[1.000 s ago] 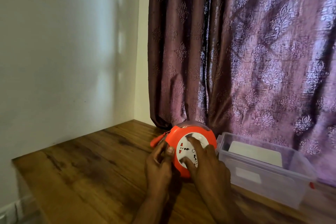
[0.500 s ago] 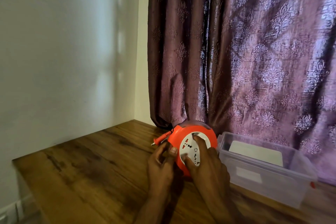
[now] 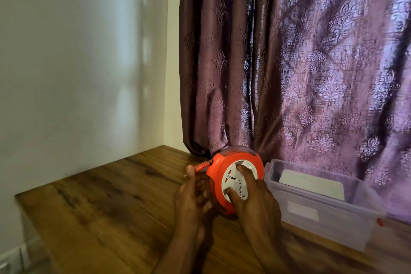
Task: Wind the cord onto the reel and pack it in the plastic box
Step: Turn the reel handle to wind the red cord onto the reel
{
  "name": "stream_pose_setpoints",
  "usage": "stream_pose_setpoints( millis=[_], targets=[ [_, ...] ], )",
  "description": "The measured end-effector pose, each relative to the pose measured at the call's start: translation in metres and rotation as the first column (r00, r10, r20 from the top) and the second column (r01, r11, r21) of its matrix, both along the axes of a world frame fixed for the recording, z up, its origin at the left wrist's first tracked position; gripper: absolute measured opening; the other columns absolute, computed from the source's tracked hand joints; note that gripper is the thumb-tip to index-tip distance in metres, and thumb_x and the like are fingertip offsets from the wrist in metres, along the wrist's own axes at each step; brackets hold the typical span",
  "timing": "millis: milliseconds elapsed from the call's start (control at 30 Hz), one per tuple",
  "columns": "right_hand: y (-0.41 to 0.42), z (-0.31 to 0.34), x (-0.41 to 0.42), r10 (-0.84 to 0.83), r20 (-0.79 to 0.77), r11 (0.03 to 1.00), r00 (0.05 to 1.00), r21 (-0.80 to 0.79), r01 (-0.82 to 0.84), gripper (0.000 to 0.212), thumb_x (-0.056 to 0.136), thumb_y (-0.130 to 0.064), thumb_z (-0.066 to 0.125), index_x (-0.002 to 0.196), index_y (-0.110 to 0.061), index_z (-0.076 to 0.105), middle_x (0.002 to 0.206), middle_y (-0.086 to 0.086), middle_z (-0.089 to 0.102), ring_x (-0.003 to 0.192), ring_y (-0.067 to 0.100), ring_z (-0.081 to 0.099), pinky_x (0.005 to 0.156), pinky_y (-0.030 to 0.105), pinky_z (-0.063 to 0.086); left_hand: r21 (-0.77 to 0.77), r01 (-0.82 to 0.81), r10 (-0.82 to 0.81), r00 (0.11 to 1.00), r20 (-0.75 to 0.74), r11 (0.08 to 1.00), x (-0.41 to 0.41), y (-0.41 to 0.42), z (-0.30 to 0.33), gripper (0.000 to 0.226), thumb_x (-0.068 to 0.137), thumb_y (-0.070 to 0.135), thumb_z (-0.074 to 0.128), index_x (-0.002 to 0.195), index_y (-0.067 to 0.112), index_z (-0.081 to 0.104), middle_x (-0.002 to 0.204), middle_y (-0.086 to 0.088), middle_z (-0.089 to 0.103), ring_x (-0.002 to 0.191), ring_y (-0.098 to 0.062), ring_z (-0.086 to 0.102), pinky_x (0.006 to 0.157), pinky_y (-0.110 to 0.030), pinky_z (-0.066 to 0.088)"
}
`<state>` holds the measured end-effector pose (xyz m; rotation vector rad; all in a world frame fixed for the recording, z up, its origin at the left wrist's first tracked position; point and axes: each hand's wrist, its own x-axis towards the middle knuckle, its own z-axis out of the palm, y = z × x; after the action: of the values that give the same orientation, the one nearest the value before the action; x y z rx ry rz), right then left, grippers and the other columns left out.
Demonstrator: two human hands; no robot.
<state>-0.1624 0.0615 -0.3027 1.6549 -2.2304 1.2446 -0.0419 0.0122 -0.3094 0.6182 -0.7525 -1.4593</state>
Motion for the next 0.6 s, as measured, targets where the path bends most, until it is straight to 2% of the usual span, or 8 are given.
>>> stream_pose_setpoints(
  millis=[133, 300, 433, 533, 600],
  targets=[
    [-0.001, -0.003, 0.0019, 0.017, -0.016, 1.0, 1.0, 0.026, -0.017, 0.063, 0.088, -0.056, 0.053, 0.142, -0.05, 0.021, 0.15, -0.003, 0.038, 0.129, 0.025, 0.046, 0.101, 0.043, 0.044, -0.006, -0.089, 0.089, 0.996, 0.008, 0.996, 0.0051, -0.002, 0.0005, 0.034, 0.1, 0.045, 0.06, 0.098, 0.016, 0.078, 0.076, -0.001, 0.084, 0.059, -0.013, 0.079, 0.045, -0.026, 0.06],
    [-0.0015, -0.0053, 0.0018, 0.014, -0.039, 0.999, 0.999, 0.034, -0.013, 0.064, 0.087, -0.057, 0.052, 0.142, -0.05, 0.021, 0.149, -0.002, 0.041, 0.128, 0.025, 0.048, 0.1, 0.042, 0.045, -0.071, -0.191, 0.193, 0.981, 0.02, 0.979, 0.0036, -0.001, 0.0014, 0.029, 0.094, 0.044, 0.066, 0.087, 0.021, 0.081, 0.075, -0.001, 0.083, 0.062, -0.013, 0.079, 0.053, -0.026, 0.062],
    [-0.0017, -0.0046, 0.002, 0.011, -0.073, 0.999, 0.997, 0.049, -0.007, 0.064, 0.088, -0.06, 0.049, 0.142, -0.052, 0.017, 0.149, -0.003, 0.038, 0.128, 0.024, 0.048, 0.1, 0.041, 0.045, -0.174, -0.267, 0.285, 0.954, 0.091, 0.948, 0.0024, -0.0006, 0.0002, 0.027, 0.095, 0.05, 0.062, 0.084, 0.035, 0.081, 0.082, -0.004, 0.084, 0.08, -0.034, 0.081, 0.07, -0.045, 0.069],
    [-0.0023, -0.0046, 0.0012, 0.012, -0.079, 0.999, 0.997, 0.054, -0.007, 0.063, 0.089, -0.06, 0.047, 0.143, -0.052, 0.015, 0.151, -0.003, 0.037, 0.128, 0.023, 0.048, 0.1, 0.04, 0.045, -0.214, -0.274, 0.307, 0.941, 0.142, 0.938, 0.0028, 0.0015, 0.0013, 0.033, 0.093, 0.054, 0.06, 0.088, 0.028, 0.079, 0.084, -0.01, 0.082, 0.084, -0.042, 0.079, 0.076, -0.056, 0.067],
    [-0.0028, -0.0051, 0.001, 0.016, -0.086, 0.998, 0.996, 0.061, -0.011, 0.063, 0.089, -0.059, 0.046, 0.143, -0.051, 0.016, 0.151, -0.002, 0.037, 0.129, 0.024, 0.047, 0.101, 0.041, 0.044, -0.237, -0.238, 0.281, 0.945, 0.166, 0.942, 0.0036, 0.0023, 0.0023, 0.033, 0.092, 0.053, 0.06, 0.09, 0.025, 0.079, 0.085, -0.008, 0.083, 0.082, -0.034, 0.081, 0.07, -0.046, 0.068]
  ],
)
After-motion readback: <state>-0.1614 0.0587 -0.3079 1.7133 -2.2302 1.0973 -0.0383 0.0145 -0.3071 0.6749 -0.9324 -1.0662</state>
